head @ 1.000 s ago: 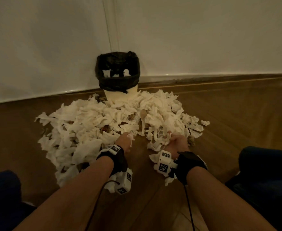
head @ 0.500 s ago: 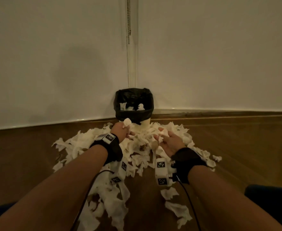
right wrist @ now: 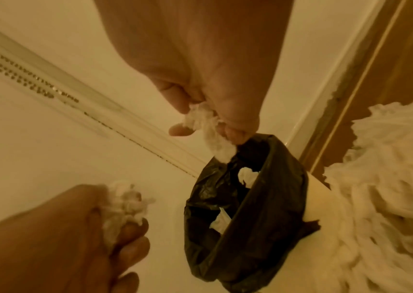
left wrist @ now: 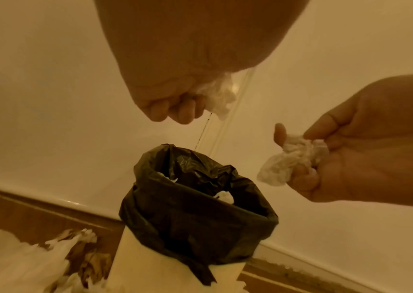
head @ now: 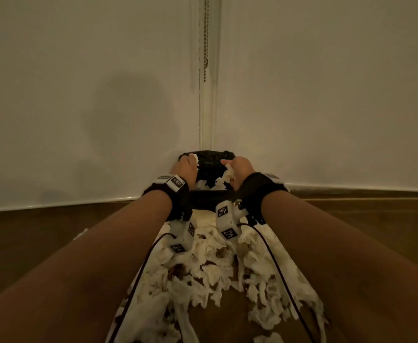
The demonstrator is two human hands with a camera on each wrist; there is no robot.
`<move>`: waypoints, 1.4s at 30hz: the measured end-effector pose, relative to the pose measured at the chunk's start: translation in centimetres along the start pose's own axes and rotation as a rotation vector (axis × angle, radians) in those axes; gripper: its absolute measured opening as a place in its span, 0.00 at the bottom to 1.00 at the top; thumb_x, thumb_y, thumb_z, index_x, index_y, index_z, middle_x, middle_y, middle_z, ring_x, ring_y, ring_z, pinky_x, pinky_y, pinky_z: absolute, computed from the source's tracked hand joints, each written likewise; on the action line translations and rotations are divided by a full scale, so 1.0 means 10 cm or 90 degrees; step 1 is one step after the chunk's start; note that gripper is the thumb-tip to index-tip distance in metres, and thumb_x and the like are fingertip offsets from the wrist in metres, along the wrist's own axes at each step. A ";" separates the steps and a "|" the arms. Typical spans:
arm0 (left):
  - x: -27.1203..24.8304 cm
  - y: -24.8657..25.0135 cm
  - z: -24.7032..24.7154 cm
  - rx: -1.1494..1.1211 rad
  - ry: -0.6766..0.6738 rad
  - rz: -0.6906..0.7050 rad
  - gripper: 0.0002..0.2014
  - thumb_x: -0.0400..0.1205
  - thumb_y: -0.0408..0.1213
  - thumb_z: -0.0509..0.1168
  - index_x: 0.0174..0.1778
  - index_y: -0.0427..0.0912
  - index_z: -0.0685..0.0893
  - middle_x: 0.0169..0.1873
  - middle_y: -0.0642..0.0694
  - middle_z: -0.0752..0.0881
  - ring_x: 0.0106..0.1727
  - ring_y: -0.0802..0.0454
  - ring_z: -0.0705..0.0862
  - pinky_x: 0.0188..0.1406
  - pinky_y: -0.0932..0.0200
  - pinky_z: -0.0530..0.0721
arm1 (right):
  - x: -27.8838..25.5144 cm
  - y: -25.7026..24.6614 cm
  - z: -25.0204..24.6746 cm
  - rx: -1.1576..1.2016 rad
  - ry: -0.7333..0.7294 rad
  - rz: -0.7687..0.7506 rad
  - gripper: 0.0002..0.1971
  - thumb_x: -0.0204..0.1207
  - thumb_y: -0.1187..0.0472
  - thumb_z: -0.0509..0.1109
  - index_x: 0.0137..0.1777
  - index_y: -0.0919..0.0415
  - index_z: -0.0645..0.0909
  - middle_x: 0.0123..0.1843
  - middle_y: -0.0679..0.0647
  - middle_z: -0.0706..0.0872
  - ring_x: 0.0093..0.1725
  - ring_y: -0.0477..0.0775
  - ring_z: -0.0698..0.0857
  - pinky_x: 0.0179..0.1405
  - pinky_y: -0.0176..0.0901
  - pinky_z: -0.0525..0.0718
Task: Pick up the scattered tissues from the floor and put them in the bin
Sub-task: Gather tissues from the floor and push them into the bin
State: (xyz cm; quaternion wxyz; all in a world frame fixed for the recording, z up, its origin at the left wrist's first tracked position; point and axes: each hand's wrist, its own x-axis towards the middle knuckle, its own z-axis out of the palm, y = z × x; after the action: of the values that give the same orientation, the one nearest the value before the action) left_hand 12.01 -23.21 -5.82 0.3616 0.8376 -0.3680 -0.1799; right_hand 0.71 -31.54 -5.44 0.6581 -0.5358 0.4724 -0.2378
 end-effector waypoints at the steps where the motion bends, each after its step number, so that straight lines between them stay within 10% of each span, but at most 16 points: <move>1: 0.06 -0.01 0.00 0.008 -0.004 -0.016 0.19 0.89 0.34 0.47 0.71 0.28 0.70 0.68 0.31 0.76 0.68 0.36 0.75 0.67 0.48 0.73 | 0.06 -0.01 0.02 -0.077 0.006 -0.037 0.21 0.81 0.62 0.62 0.72 0.71 0.73 0.74 0.68 0.74 0.33 0.44 0.71 0.35 0.36 0.73; 5: 0.25 -0.11 0.05 0.097 -0.006 0.023 0.16 0.86 0.30 0.54 0.68 0.33 0.77 0.68 0.32 0.76 0.68 0.37 0.76 0.68 0.49 0.74 | 0.26 0.04 0.09 -0.268 -0.010 -0.105 0.18 0.79 0.72 0.63 0.69 0.66 0.78 0.69 0.64 0.80 0.53 0.53 0.81 0.61 0.43 0.82; 10: 0.36 -0.35 0.24 0.160 0.003 0.099 0.16 0.83 0.29 0.58 0.65 0.40 0.81 0.66 0.35 0.75 0.68 0.36 0.75 0.64 0.54 0.73 | 0.44 0.23 0.05 -0.479 0.030 -0.186 0.15 0.76 0.66 0.71 0.63 0.62 0.80 0.63 0.58 0.83 0.59 0.56 0.83 0.42 0.32 0.79; 18: 0.44 -0.52 0.58 0.353 -0.096 0.207 0.17 0.87 0.45 0.51 0.68 0.46 0.76 0.65 0.37 0.71 0.58 0.37 0.78 0.58 0.47 0.78 | 0.56 0.45 0.17 -0.740 0.015 -0.258 0.17 0.83 0.61 0.58 0.68 0.68 0.76 0.70 0.66 0.75 0.68 0.64 0.75 0.65 0.48 0.74; 22: 0.45 -0.61 0.65 0.439 -0.164 0.166 0.24 0.88 0.47 0.39 0.81 0.51 0.56 0.74 0.42 0.72 0.77 0.42 0.67 0.78 0.37 0.49 | 0.53 0.54 0.13 -0.863 -0.101 -0.197 0.21 0.86 0.59 0.45 0.75 0.60 0.68 0.76 0.58 0.71 0.76 0.59 0.67 0.79 0.62 0.55; 32: -0.21 -0.47 0.56 0.255 0.066 0.289 0.15 0.86 0.41 0.51 0.66 0.49 0.77 0.59 0.45 0.77 0.59 0.45 0.78 0.59 0.47 0.74 | 0.12 0.68 -0.44 -0.698 0.131 -0.370 0.16 0.82 0.59 0.54 0.60 0.56 0.82 0.59 0.59 0.78 0.61 0.61 0.75 0.61 0.56 0.75; 42: -1.40 -0.62 1.31 0.223 -0.200 0.193 0.14 0.84 0.33 0.52 0.60 0.45 0.79 0.54 0.41 0.83 0.56 0.42 0.81 0.57 0.49 0.79 | -0.87 1.98 -1.25 -0.624 0.137 -0.070 0.13 0.82 0.60 0.59 0.57 0.60 0.84 0.58 0.61 0.85 0.57 0.63 0.82 0.58 0.54 0.81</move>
State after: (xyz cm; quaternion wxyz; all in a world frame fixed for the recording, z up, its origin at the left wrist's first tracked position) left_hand -1.68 -16.09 -18.72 0.1724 0.7845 -0.5662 -0.1850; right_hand -17.91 -24.29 -20.41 0.2631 -0.7784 0.5649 -0.0758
